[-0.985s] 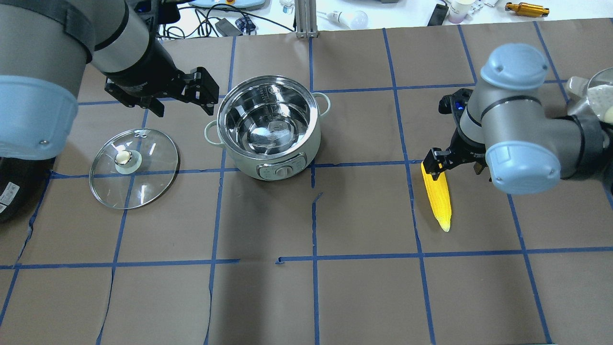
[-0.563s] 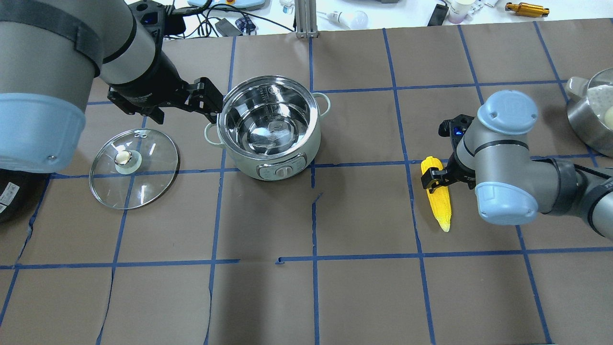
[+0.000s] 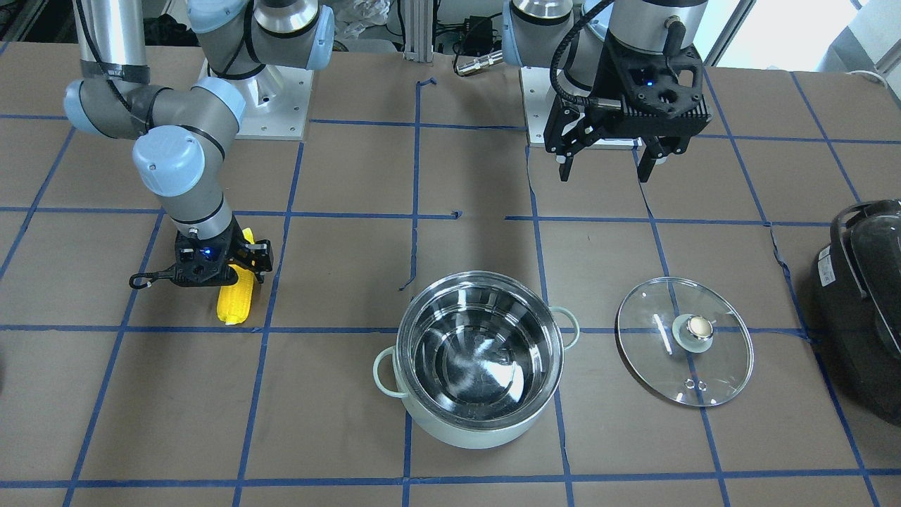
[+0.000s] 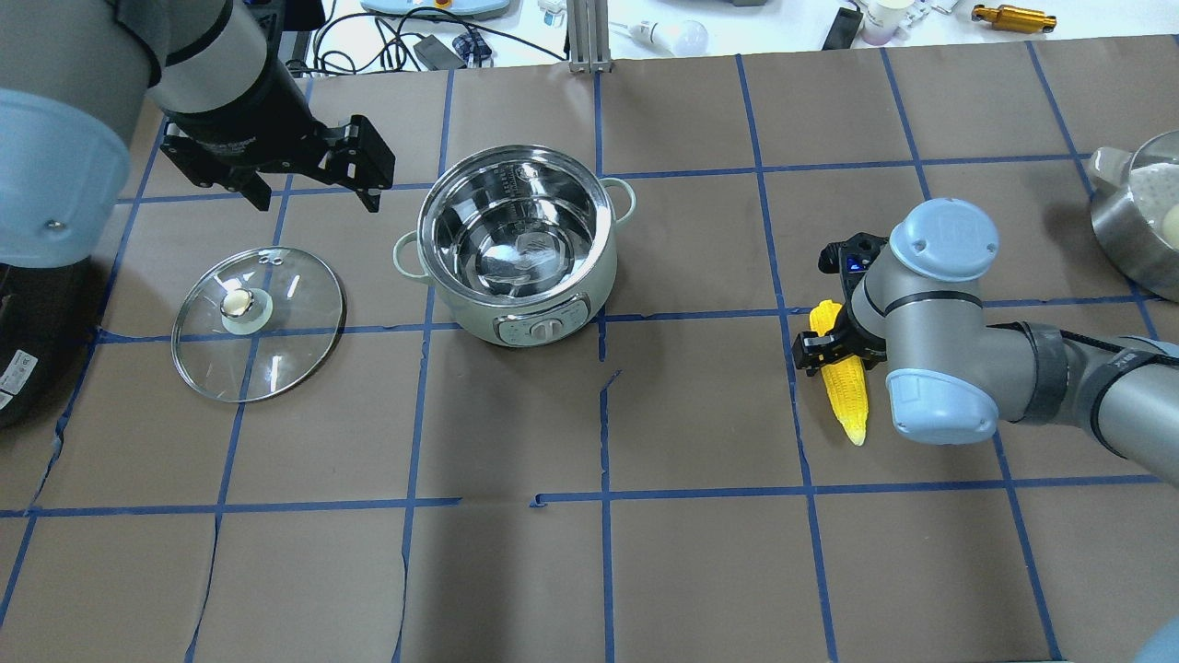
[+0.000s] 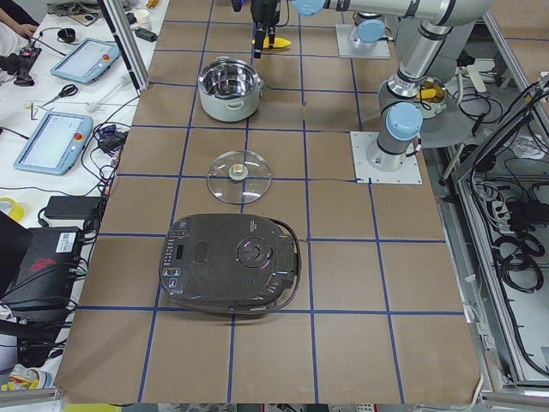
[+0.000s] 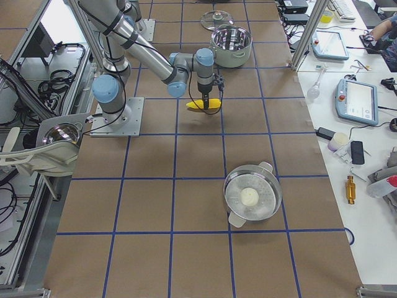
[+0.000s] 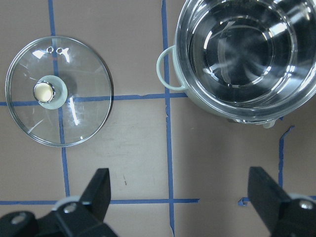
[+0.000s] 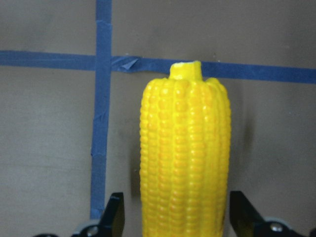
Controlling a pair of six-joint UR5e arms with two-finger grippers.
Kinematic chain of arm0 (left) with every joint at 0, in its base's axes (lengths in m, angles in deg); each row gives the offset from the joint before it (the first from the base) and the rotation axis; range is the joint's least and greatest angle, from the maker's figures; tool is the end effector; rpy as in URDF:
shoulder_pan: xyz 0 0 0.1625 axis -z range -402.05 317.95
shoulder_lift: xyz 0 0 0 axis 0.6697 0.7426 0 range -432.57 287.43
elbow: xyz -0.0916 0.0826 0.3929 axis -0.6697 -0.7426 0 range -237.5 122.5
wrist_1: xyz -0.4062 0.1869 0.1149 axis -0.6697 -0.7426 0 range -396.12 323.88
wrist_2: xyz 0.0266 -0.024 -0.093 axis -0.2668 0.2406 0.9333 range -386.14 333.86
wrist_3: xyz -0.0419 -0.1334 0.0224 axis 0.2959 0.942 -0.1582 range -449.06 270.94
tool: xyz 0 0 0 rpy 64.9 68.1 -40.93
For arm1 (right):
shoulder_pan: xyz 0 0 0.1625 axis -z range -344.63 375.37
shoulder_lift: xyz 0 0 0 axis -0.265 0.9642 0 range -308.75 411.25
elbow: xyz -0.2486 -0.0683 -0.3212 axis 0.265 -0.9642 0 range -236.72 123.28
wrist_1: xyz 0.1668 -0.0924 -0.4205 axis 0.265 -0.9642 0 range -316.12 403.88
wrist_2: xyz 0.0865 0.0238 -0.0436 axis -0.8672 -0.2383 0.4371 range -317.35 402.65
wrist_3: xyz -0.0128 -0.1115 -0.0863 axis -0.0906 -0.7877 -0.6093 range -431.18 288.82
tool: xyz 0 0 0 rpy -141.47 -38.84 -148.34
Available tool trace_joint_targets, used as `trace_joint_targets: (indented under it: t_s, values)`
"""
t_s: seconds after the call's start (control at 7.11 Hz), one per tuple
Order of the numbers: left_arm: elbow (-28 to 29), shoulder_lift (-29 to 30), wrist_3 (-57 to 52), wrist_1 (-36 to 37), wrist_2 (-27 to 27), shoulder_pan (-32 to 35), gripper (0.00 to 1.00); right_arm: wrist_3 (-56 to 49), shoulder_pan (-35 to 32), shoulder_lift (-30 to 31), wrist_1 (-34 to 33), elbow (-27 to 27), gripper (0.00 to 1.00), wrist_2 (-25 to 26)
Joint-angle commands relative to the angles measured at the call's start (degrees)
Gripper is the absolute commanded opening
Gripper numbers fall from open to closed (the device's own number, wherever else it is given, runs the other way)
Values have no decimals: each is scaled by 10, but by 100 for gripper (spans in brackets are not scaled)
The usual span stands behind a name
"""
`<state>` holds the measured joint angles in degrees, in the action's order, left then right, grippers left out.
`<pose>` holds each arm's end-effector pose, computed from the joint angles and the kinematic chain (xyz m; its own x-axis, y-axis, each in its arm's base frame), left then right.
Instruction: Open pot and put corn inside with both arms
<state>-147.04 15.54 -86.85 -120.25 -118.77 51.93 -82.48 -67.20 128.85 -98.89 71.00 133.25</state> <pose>-0.1644 -0.5368 0.4665 -0.9989 0.0246 -0.0399 0.0301 0.9890 -0.1447 0.0688 -0.4912 0.0888 -0.9976 -0.0668 0.0195 -0.0676 0.9968 -0.0435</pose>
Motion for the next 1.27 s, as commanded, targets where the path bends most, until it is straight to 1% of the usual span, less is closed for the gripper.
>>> trace_joint_targets:
  t_s: [0.0,0.14,0.28,0.42,0.56,0.7,0.84,0.99,1.13]
  values:
    - [34,17,3,-13,28,-5,100,-5,0,-1,-3,3,0,7]
    - [66,31,3,-34,30,-11,100,-1,0,4,-5,-4,0,9]
    - [95,46,2,-59,32,-21,100,2,-2,6,4,-26,0,12]
    - [97,48,0,-65,32,-24,100,17,-26,8,31,-68,0,18]
    - [84,41,-4,-66,32,-23,100,57,-73,5,90,-138,0,19]
    - [63,30,-4,-61,34,-24,100,97,-110,-1,170,-222,0,17]
    - [60,29,-4,-60,34,-27,100,156,-139,-16,224,-295,0,7]
    - [61,29,-4,-60,34,-27,100,213,-194,-51,251,-373,0,8]
    - [61,29,-4,-60,34,-27,100,280,-246,-87,269,-437,0,6]
